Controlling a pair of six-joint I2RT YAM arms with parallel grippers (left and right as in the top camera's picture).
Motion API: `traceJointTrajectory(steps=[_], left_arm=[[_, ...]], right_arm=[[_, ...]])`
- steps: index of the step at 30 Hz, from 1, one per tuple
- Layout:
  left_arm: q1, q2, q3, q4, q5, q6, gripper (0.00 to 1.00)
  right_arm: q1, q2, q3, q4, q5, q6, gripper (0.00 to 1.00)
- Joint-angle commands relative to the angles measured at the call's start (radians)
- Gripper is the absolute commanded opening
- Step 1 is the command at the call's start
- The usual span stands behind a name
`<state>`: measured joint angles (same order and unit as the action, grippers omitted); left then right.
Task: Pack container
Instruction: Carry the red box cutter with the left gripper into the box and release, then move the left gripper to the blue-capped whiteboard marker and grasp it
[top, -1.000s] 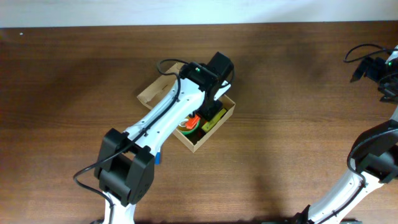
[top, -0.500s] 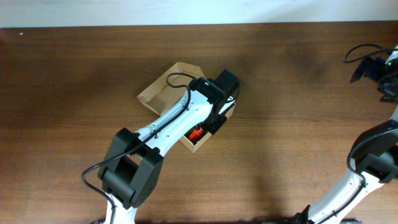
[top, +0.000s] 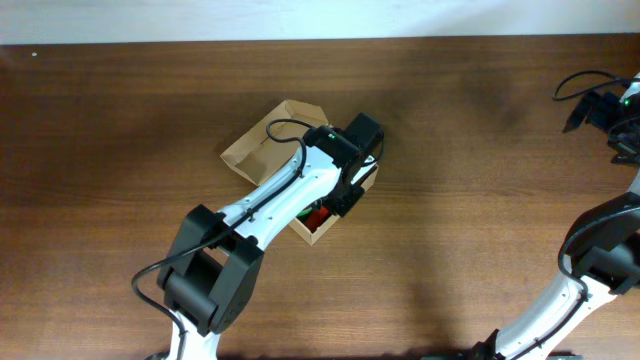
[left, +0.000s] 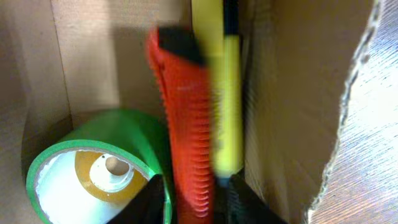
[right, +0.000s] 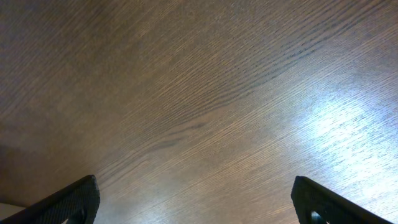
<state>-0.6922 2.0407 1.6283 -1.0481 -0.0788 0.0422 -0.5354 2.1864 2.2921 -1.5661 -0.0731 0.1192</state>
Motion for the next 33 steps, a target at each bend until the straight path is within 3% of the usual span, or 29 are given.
traceJointTrajectory(steps=[1, 5, 6, 8, 12, 15, 19, 22, 26, 29, 31, 32, 33], left_arm=[[0.013, 0.005, -0.008, 0.005, 0.011, -0.005, 0.38], [0.033, 0.005, -0.008, 0.004, 0.006, -0.005, 0.37], [0.034, 0.005, -0.008, 0.005, 0.006, -0.005, 0.31], [0.039, 0.005, -0.008, 0.005, -0.017, -0.005, 0.02], [0.046, 0.003, 0.057, -0.045, -0.092, -0.005, 0.02], [0.104, -0.04, 0.262, -0.172, -0.148, 0.007, 0.02], [0.176, -0.079, 0.617, -0.444, -0.375, 0.006, 0.02], [0.225, -0.112, 0.773, -0.639, -0.435, -0.158, 0.02], [0.233, -0.301, 0.655, -0.639, -0.462, -0.254, 0.02], [0.242, -0.48, 0.355, -0.636, -0.472, -0.329, 0.02], [0.26, -0.615, 0.056, -0.531, -0.454, -0.353, 0.02], [0.259, -0.661, -0.049, -0.459, -0.425, -0.352, 0.05], [0.264, -0.739, -0.239, -0.312, -0.323, -0.351, 0.25]], right_arm=[[-0.003, -0.037, 0.0, 0.0, -0.002, -0.007, 0.99], [-0.003, -0.037, 0.0, 0.0, -0.002, -0.007, 0.99], [-0.003, -0.037, 0.0, 0.0, -0.002, -0.008, 0.99], [-0.003, -0.037, 0.0, 0.0, -0.002, -0.007, 0.99], [-0.003, -0.037, -0.001, 0.0, -0.002, -0.008, 0.99], [-0.003, -0.037, 0.0, 0.0, -0.002, -0.007, 0.99], [-0.003, -0.037, 0.0, 0.0, -0.002, -0.008, 0.99], [-0.003, -0.037, 0.0, 0.0, -0.002, -0.007, 0.99], [-0.003, -0.037, 0.0, 0.0, -0.002, -0.007, 0.99], [-0.003, -0.037, 0.0, 0.0, -0.002, -0.007, 0.99], [-0.003, -0.037, 0.0, 0.0, -0.002, -0.007, 0.99], [-0.003, -0.037, 0.0, 0.0, -0.002, -0.007, 0.99], [-0.003, -0.037, 0.0, 0.0, -0.002, -0.007, 0.99]])
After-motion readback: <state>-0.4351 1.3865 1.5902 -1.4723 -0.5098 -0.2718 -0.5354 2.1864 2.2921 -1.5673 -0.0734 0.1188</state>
